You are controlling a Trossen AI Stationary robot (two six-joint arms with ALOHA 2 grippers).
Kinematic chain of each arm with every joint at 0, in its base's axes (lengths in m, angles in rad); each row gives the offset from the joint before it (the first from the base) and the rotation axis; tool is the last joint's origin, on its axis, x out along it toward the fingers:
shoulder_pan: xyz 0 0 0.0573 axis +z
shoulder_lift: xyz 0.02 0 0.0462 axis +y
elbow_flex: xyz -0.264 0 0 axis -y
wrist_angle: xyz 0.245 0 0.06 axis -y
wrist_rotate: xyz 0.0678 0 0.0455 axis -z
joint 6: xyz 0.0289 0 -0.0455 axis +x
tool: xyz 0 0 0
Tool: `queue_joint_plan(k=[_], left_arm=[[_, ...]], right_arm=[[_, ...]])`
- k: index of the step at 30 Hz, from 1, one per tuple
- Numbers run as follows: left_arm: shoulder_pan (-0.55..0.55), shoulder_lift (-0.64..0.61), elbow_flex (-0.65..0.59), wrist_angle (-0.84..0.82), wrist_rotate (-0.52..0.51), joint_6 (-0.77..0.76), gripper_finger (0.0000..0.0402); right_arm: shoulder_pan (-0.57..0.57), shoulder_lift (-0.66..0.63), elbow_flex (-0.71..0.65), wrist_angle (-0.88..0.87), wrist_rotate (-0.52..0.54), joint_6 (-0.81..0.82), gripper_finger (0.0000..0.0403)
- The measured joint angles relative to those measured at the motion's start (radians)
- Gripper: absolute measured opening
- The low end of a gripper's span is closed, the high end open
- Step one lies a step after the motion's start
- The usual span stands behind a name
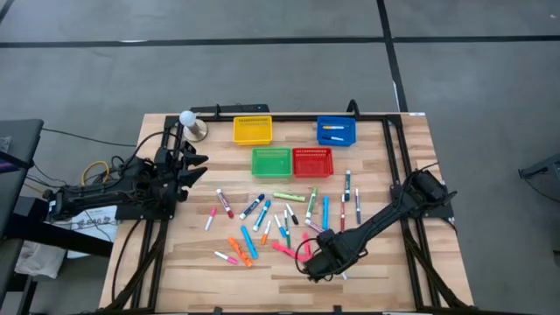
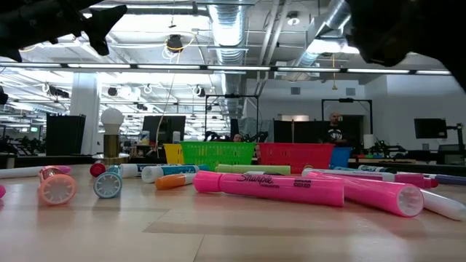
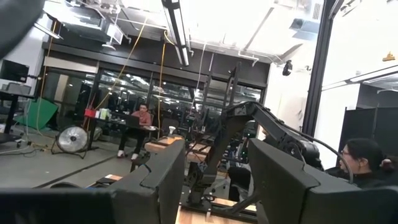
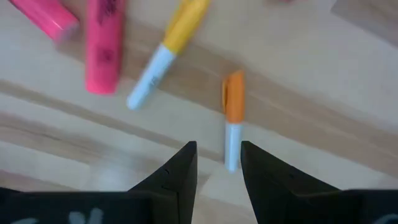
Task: Pick & Place Markers
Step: Put the orange highlighter into the blue bin
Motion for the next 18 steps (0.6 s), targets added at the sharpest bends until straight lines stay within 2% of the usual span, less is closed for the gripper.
queue_joint_plan(k=[12, 18], left_arm=[[0.000, 0.000, 0.000, 0.009, 0.000, 0.000, 0.0176], [0.000, 0.000, 0.000, 0.009, 0.000, 0.000, 0.0176]], right_arm=[[0.018, 0.000, -0.126, 0.118, -0.033, -0.029, 0.0113], [0.015, -0.003, -0.219, 0.256, -0.056, -0.075, 0.0113]])
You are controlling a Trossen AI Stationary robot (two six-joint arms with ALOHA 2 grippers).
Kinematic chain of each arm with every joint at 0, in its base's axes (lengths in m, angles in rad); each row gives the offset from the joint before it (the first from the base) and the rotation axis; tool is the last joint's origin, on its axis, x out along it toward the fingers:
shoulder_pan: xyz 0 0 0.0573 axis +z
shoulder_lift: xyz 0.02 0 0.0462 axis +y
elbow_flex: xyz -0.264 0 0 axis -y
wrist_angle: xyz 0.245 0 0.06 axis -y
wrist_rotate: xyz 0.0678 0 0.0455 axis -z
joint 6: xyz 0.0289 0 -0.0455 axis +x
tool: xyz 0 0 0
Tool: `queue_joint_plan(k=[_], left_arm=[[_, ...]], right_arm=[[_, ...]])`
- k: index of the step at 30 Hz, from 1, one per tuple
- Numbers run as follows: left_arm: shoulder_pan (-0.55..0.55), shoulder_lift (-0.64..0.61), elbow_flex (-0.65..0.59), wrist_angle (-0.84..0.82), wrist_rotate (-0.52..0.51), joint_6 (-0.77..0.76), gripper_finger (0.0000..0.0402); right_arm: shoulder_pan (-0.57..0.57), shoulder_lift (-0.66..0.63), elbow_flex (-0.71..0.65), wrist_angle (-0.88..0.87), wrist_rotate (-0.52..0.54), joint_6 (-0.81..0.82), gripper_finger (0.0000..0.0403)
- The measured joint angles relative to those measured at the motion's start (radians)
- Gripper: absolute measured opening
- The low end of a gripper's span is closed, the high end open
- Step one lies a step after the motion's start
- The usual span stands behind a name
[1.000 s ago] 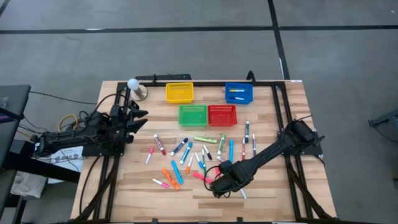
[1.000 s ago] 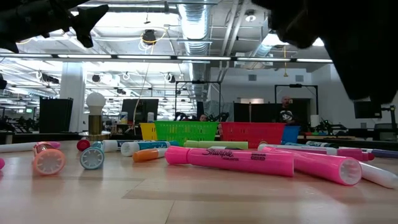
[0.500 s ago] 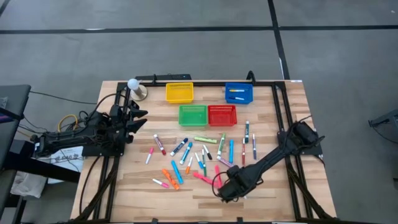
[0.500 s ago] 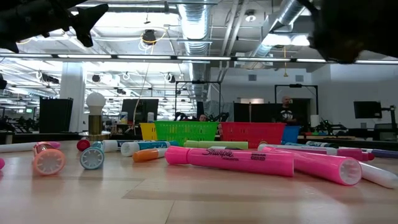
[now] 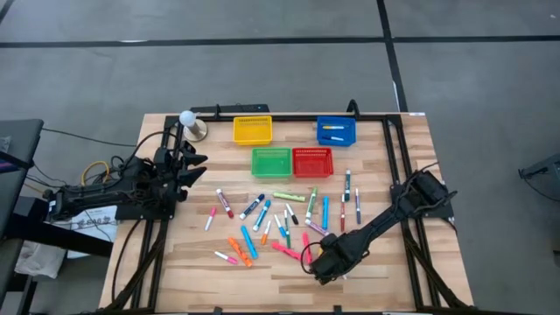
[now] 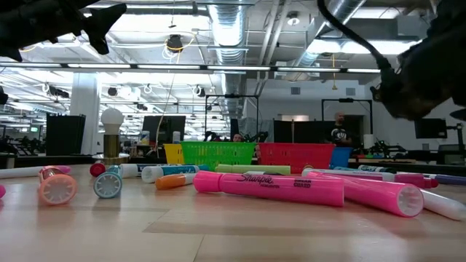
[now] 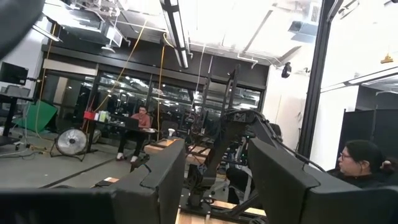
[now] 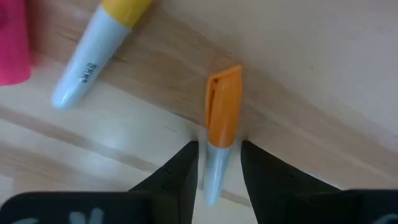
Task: Pick & Place Markers
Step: Put the orange highlighter into the blue bin
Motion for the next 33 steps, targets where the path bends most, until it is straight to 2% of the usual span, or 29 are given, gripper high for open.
queue_joint_plan(k=[3, 12, 24, 33], left_arm=[[0.000, 0.000, 0.000, 0.000, 0.000, 0.000, 0.0176], [0.000, 0.000, 0.000, 0.000, 0.000, 0.000, 0.0176], [0.000, 0.000, 0.000, 0.000, 0.000, 0.000, 0.0176], [0.000, 0.000, 0.000, 0.000, 0.000, 0.000, 0.0176]], right_arm=[[0.000, -0.006, -0.039, 0.053, -0.006, -0.003, 0.0113], [0.000, -0.003, -0.041, 0.049, -0.003, -0.003, 0.0106], [-0.019, -0.006, -0.041, 0.031, -0.007, 0.003, 0.0024], [-0.014, -0.113, -0.046, 0.009, -0.011, 0.046, 0.0037]])
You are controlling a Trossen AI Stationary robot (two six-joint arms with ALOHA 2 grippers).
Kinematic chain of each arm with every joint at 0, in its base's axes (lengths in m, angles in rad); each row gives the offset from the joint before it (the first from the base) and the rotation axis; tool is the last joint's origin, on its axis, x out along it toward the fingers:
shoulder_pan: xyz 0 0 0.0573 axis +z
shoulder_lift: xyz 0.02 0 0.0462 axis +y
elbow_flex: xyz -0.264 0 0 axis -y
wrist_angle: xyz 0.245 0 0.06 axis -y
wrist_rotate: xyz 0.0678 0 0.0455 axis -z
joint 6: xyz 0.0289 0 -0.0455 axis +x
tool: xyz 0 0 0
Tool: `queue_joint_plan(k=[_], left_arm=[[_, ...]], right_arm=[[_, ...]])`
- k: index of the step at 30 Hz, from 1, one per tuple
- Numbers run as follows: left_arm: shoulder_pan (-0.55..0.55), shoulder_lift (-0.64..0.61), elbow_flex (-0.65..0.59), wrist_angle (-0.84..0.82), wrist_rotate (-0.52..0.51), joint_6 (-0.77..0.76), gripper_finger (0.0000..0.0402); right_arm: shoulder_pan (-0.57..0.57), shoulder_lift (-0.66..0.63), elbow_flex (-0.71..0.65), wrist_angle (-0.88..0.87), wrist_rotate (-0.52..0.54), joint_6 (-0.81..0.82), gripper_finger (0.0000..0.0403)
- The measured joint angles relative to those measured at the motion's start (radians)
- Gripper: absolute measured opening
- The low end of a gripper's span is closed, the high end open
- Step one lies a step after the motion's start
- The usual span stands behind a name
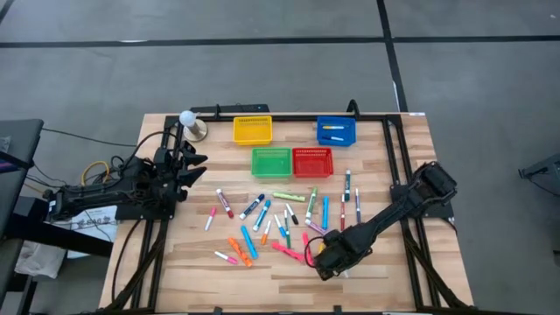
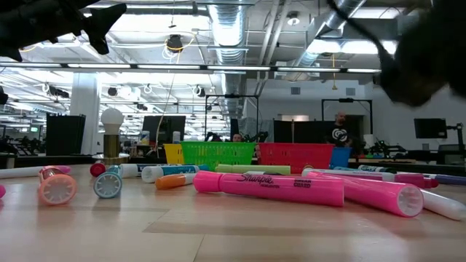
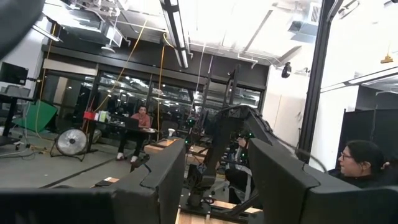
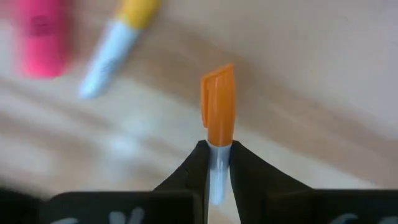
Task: Pick & Place Markers
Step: Put the orange highlighter into the blue bin
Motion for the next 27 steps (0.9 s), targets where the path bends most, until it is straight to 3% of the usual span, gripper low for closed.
queue_joint_plan(k=[11, 19, 27], left_arm=[[0.000, 0.000, 0.000, 0.000, 0.000, 0.000, 0.0176], [0.000, 0.000, 0.000, 0.000, 0.000, 0.000, 0.0176], [0.000, 0.000, 0.000, 0.000, 0.000, 0.000, 0.0176]], right_arm=[[0.011, -0.322, 0.001, -0.103, 0.030, 0.083, 0.0034], [-0.028, -0.558, 0.002, -0.271, 0.303, 0.086, 0.0024], [-0.217, -0.716, 0.002, -0.392, 0.498, -0.152, 0.0038]])
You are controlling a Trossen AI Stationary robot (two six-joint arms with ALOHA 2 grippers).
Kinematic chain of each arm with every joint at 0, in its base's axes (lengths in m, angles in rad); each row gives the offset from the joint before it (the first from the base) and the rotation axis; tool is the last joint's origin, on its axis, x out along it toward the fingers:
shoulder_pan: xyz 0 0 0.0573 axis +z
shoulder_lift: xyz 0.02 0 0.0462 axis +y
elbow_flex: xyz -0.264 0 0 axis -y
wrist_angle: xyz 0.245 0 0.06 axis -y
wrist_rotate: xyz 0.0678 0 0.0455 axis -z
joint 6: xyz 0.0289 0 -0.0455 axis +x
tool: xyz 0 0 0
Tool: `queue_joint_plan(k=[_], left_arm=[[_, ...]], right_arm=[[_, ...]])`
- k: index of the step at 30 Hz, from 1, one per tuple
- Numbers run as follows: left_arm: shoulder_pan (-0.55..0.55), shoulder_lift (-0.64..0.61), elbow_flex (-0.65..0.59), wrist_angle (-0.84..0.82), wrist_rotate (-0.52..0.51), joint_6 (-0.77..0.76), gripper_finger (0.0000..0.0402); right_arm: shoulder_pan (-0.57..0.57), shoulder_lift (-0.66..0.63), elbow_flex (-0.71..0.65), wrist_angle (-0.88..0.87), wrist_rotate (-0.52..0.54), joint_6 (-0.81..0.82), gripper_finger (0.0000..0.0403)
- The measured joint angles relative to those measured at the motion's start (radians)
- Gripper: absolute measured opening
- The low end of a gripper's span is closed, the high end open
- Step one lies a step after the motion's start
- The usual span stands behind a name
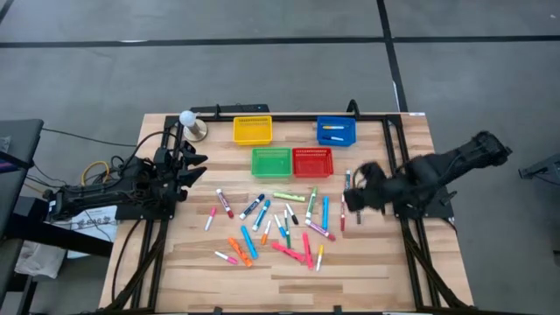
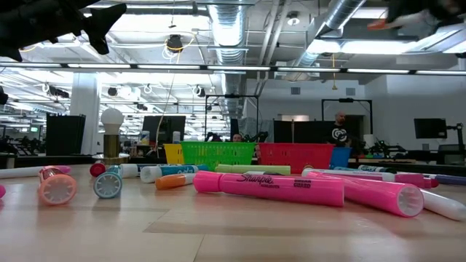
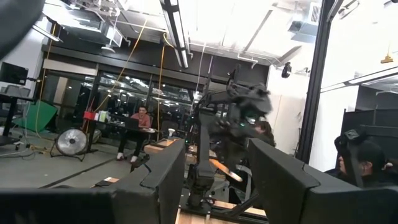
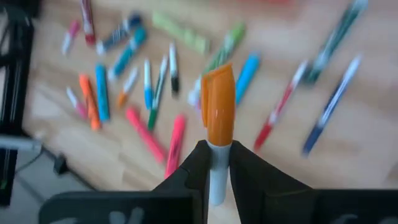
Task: Pick & Place Markers
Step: Put the orange highlighter into the blue bin
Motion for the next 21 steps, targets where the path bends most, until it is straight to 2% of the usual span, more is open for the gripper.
queue_joint_plan(k=[4, 11, 16, 21], left_arm=[[0.000, 0.000, 0.000, 0.000, 0.000, 0.000, 0.0176], [0.000, 0.000, 0.000, 0.007, 0.000, 0.000, 0.0176], [0.000, 0.000, 0.000, 0.007, 0.000, 0.000, 0.0176], [0.000, 0.000, 0.000, 0.007, 0.000, 0.000, 0.0176]], right_arm=[[-0.167, -0.056, 0.000, -0.004, 0.041, -0.232, 0.0030], [-0.507, -0.099, 0.001, 0.035, 0.039, -0.661, 0.0034], [-0.737, -0.074, 0.001, 0.094, -0.035, -0.963, 0.0034], [-0.911, 0.000, 0.007, 0.149, -0.088, -1.225, 0.0032]])
